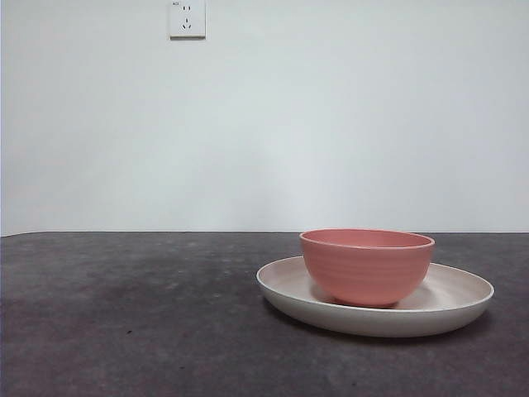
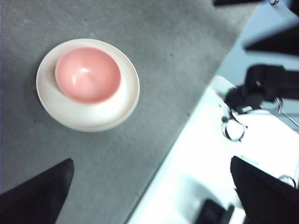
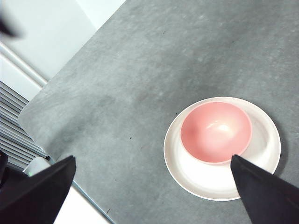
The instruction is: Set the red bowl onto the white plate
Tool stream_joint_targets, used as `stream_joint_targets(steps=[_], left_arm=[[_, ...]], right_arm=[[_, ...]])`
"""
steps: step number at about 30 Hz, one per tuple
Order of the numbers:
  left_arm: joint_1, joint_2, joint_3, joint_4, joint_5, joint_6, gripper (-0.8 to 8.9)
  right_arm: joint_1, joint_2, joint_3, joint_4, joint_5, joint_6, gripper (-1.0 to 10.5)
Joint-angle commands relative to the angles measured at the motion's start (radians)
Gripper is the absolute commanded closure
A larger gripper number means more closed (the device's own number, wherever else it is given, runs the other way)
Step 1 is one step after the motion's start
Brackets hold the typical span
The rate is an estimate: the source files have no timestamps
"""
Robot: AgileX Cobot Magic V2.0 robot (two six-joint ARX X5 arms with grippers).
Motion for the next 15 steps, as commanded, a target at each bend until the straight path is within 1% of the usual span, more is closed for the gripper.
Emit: stream_joint_targets(steps=[1,3,5,8,11,15], left_arm=[[-0.01,-0.15,-0.127,0.096,0.002,0.019,1.89],[-0.009,-0.289,-0.257,0.182,0.001,-0.019,1.89],[-0.009,-0.367,-0.331,0.22,0.0,-0.046,1.89],[-0.009,-0.453,-0.418,0.254,-0.006,-0.091,1.89],[-0.009,-0.537,-0.525,0.319,-0.025,-0.174,1.89],[-0.009,-0.639,-0.645,0.405,-0.089,-0.219,1.9]], right_arm=[[0.005,0.007,0.019,-0.007,-0.002,0.007,2.3],[0.005,0.007,0.019,-0.022,-0.003,0.007,2.3],[0.005,0.007,0.019,-0.034,-0.003,0.006,2.3],[0.005,0.007,0.019,-0.043,-0.003,0.006,2.3],[0.005,0.007,0.019,-0.044,-0.003,0.006,2.3],[0.005,0.007,0.019,-0.045,-0.003,0.006,2.3]])
